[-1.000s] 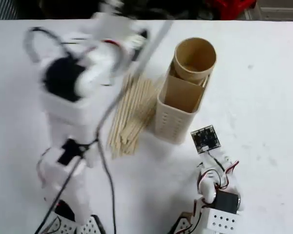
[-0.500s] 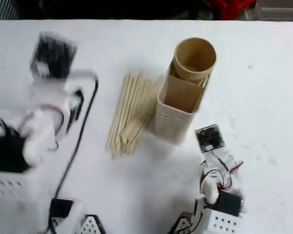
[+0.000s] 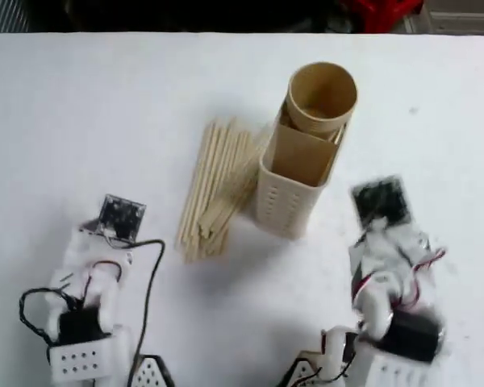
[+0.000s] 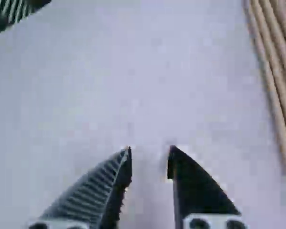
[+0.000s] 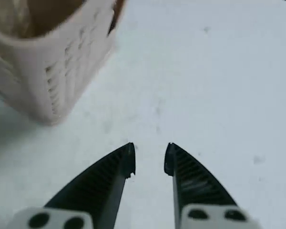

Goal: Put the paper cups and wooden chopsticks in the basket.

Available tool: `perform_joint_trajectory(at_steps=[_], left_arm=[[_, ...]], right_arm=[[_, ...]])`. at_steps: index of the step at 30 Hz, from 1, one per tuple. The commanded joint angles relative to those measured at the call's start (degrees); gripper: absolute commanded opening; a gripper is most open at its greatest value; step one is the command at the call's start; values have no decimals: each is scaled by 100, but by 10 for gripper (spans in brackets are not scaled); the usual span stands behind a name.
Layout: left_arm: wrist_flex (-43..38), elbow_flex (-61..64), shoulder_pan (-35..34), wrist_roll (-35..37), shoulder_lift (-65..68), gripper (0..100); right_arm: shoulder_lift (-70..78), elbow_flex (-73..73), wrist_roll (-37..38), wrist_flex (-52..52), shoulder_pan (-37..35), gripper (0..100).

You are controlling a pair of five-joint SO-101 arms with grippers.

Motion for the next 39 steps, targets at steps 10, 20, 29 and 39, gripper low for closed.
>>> perform_joint_trajectory(at_steps=[10,20,29,39], left_arm=[[404,18,171,-70,-382,143],[404,18,171,-70,-374,143],[404,18,171,-70,-374,143],[404,18,171,-70,-374,143]], right_arm=[[5481,-5723,-2637,1771,-2369,200],[6114,-5723,-2681,1490,-2334,200],[6167,-5319,-2637,1314,-1692,198],[6686,-4413,-2444,409,-1402,9]])
